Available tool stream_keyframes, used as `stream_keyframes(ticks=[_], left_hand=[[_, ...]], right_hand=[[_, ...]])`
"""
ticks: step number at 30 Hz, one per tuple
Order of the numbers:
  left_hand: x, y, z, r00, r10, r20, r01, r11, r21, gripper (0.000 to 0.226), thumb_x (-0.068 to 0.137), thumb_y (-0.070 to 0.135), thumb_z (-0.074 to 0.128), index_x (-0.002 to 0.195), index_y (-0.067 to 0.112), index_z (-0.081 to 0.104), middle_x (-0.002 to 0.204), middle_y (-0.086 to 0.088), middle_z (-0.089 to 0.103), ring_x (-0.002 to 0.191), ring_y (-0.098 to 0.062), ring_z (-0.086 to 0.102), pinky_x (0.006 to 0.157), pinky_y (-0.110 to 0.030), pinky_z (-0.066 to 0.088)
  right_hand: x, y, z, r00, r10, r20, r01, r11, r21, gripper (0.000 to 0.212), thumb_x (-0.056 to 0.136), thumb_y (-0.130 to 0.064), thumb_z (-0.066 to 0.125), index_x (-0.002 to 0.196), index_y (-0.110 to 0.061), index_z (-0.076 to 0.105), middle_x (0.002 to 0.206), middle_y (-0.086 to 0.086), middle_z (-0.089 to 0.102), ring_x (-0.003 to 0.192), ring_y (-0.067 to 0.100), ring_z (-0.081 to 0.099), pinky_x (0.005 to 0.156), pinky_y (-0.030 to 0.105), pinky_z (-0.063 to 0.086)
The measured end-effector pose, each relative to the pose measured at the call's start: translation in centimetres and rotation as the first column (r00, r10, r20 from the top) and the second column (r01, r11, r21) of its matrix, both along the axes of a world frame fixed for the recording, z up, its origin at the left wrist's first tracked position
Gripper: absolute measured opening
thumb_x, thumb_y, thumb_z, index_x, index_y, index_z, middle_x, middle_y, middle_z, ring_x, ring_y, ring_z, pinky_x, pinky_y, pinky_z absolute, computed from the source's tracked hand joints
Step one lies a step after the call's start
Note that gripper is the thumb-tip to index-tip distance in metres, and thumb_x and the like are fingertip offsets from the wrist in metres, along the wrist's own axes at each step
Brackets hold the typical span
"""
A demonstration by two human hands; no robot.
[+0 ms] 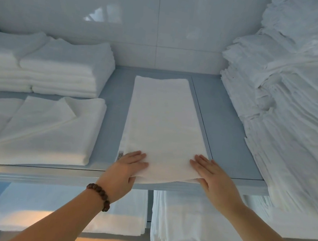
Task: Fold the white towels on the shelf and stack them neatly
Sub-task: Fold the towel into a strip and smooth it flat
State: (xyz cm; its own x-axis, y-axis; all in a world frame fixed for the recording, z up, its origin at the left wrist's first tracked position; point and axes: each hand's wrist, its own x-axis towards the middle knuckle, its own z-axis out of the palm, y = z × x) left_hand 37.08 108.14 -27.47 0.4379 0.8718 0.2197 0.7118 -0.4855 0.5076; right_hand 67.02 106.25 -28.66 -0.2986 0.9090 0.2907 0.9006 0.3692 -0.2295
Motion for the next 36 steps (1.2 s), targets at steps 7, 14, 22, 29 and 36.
stream_keyframes(ticks=[7,14,22,29,36], left_hand=[[-1.9,1.2,0.3,1.0,-0.022,0.017,0.023,0.999,-0.036,0.059,0.077,-0.014,0.045,0.126,0.015,0.058,0.14,0.009,0.041,0.136,-0.004,0.028,0.115,-0.023,0.018],[-1.9,2.3,2.0,0.999,-0.038,0.02,0.038,0.999,0.012,0.053,0.075,-0.007,0.045,0.124,0.009,0.06,0.138,-0.001,0.049,0.133,-0.01,0.034,0.113,-0.02,0.02],[-3.6,3.4,0.5,0.993,-0.088,-0.083,0.091,0.995,0.039,0.064,0.072,-0.014,0.048,0.132,0.007,0.051,0.145,-0.002,0.036,0.137,-0.009,0.024,0.115,-0.022,0.015],[-1.3,0.6,-0.2,0.998,-0.036,0.054,0.037,0.999,-0.009,0.056,0.083,0.024,0.028,0.133,0.012,0.052,0.144,0.009,0.035,0.139,-0.005,0.024,0.113,-0.012,0.011],[-2.0,-0.8,-0.6,0.992,-0.122,0.035,0.123,0.992,-0.031,0.059,0.091,0.058,0.029,0.133,0.024,0.052,0.145,0.013,0.037,0.138,0.004,0.021,0.113,-0.012,0.014]], right_hand=[[0.4,-0.2,0.4,1.0,-0.015,0.023,0.016,1.0,-0.018,0.045,0.091,-0.03,0.04,0.13,-0.012,0.053,0.133,0.004,0.056,0.123,0.017,0.051,0.108,0.027,0.025],[0.3,-0.8,-0.1,0.997,-0.082,-0.016,0.081,0.996,-0.024,0.052,0.086,-0.017,0.029,0.134,-0.013,0.049,0.138,0.001,0.051,0.128,0.017,0.046,0.111,0.027,0.02],[-0.5,-0.7,-0.8,0.967,-0.138,0.212,0.134,0.99,0.031,0.087,0.057,0.014,0.072,0.134,-0.019,0.048,0.137,0.001,0.053,0.128,0.019,0.049,0.112,0.035,0.013],[-0.5,-0.3,-0.5,0.992,-0.087,0.091,0.086,0.996,0.013,0.082,0.067,0.015,0.063,0.138,-0.021,0.042,0.139,0.003,0.05,0.129,0.019,0.046,0.113,0.039,0.027],[1.0,-1.6,-0.1,0.995,-0.089,-0.039,0.085,0.992,-0.093,0.068,0.079,0.013,0.047,0.139,-0.019,0.044,0.145,-0.005,0.038,0.133,0.006,0.032,0.112,0.022,0.011]])
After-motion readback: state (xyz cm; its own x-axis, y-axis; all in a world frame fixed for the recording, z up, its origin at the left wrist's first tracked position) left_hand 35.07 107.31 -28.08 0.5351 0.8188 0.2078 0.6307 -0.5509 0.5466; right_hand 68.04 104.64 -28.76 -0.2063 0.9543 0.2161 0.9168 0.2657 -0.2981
